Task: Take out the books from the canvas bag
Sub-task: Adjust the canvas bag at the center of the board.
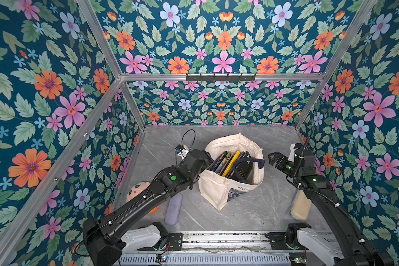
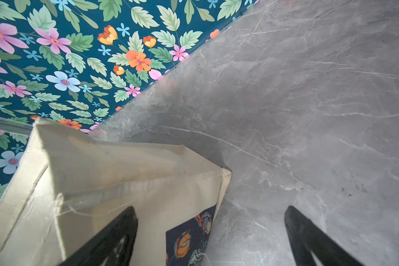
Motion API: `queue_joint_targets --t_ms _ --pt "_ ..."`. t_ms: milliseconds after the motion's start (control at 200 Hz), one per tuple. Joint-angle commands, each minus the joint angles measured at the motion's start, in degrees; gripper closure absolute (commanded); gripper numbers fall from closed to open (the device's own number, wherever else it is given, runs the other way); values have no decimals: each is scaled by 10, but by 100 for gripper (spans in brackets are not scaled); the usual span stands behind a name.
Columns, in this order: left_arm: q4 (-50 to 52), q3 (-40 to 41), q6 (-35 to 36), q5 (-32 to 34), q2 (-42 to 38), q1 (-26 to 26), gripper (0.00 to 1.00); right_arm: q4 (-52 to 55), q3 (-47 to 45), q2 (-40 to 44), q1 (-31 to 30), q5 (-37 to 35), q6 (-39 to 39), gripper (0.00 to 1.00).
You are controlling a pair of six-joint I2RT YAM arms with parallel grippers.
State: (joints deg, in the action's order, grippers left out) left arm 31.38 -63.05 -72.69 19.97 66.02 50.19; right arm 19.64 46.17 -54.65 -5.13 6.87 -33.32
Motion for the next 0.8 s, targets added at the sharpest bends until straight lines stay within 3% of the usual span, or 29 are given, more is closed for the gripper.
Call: queue_joint_targets --t_ms 0,155,390,795 --pt "20 -4 -34 20 9 24 1 8 10 -7 -6 -16 8 1" --pt "16 -8 -59 48 30 79 2 20 22 -23 -25 -42 18 1" --pt "17 -12 -78 39 50 105 9 32 39 -35 -38 -60 26 1" --pt "114 -97 -111 103 34 174 6 23 31 -40 -43 -60 28 1"
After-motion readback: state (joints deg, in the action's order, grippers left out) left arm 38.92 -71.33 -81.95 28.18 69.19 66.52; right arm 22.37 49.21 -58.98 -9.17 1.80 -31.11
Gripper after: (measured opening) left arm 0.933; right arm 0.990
